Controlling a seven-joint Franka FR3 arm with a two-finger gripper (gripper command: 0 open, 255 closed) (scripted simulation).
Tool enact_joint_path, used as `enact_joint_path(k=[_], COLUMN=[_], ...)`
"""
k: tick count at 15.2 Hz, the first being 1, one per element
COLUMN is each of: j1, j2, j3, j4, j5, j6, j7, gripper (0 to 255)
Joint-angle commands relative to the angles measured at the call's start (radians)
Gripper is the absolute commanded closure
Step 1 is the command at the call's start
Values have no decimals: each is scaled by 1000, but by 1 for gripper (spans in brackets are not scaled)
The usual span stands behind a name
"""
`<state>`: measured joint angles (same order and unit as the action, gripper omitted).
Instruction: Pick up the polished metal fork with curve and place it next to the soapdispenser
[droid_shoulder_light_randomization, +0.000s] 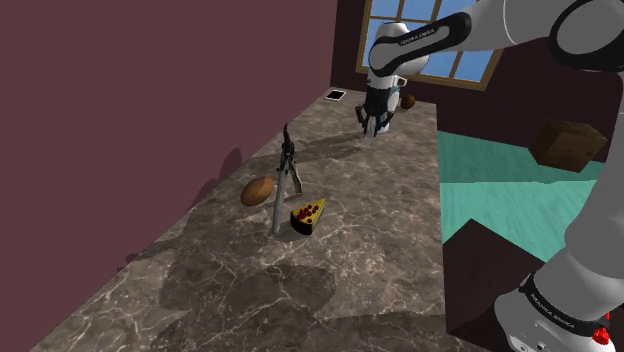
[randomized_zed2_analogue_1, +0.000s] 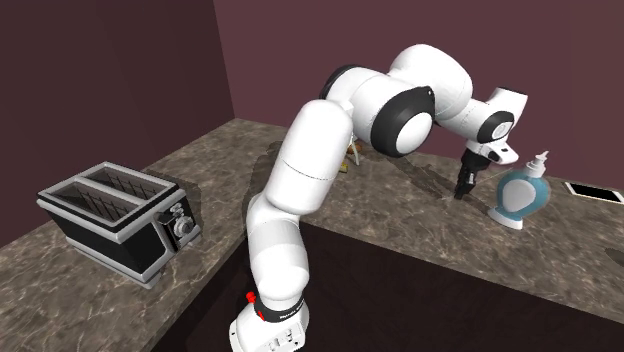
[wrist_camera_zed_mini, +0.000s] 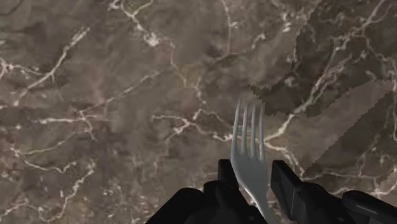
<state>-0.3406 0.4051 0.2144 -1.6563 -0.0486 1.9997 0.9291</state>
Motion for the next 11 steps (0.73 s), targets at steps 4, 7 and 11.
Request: enact_joint_path(k=[4,7,11], j1=[1,1,1], j2=[31,39,40], j3=[-4,-5,-5], j4=[-24,-32,-32], j5=[-7,-8,-8], j6=[53,69,69], j7=[1,2,2], gripper=[255,255,255])
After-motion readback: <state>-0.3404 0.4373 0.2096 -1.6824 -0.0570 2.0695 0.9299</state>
